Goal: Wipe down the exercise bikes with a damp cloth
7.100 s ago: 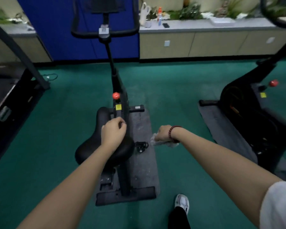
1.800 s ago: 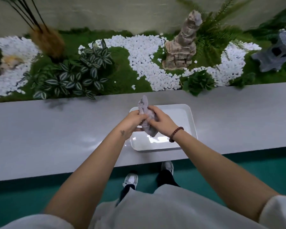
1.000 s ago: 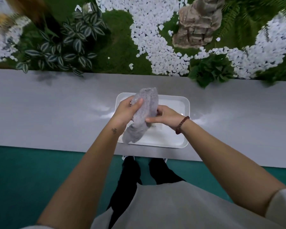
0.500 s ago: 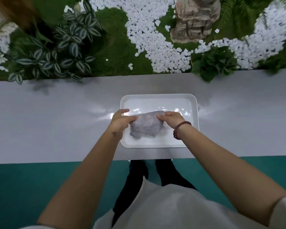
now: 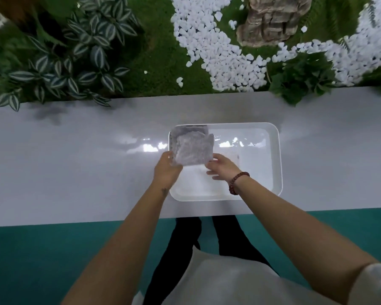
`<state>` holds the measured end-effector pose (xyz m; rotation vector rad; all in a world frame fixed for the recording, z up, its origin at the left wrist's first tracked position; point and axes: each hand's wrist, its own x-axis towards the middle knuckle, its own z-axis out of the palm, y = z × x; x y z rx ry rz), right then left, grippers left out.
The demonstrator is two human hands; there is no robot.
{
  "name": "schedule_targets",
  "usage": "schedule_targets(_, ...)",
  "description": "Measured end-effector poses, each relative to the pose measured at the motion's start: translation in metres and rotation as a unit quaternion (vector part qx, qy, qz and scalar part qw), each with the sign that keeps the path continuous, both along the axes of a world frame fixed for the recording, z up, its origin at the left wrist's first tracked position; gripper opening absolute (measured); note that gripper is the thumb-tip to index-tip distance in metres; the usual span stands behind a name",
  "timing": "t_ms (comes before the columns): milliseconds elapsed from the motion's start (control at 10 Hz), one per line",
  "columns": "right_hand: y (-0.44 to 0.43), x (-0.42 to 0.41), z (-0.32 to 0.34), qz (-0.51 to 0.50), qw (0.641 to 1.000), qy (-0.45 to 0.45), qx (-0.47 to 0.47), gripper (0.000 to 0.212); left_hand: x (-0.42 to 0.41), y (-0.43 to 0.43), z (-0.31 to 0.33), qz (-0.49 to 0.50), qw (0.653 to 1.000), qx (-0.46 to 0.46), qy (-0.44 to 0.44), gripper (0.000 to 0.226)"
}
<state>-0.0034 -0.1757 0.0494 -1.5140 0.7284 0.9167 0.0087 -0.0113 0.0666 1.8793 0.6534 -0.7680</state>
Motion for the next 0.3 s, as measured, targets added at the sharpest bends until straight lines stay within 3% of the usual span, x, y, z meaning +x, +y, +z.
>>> schedule_targets(100, 0.0044, -0.0118, -0.0209, 0.013, 0.999, 0.050, -0.007, 0.063, -0.0099, -0.0046, -0.0034, -0.042, 0.998, -0.013, 0.036, 0.050)
schedule_targets(200, 0.0038, -0.0139, -0.0303, 0.005, 0.999, 0.028, -0.044, 0.060, -0.0133, -0.0041, -0.0076, -0.065, 0.998, -0.004, 0.020, 0.048)
schedule_targets(300, -0.0011, -0.0064, -0.0301, -0.033, 0.992, -0.036, -0.116, 0.030, -0.0101, -0.0005, -0.0074, -0.075, 0.997, 0.023, 0.015, 0.042)
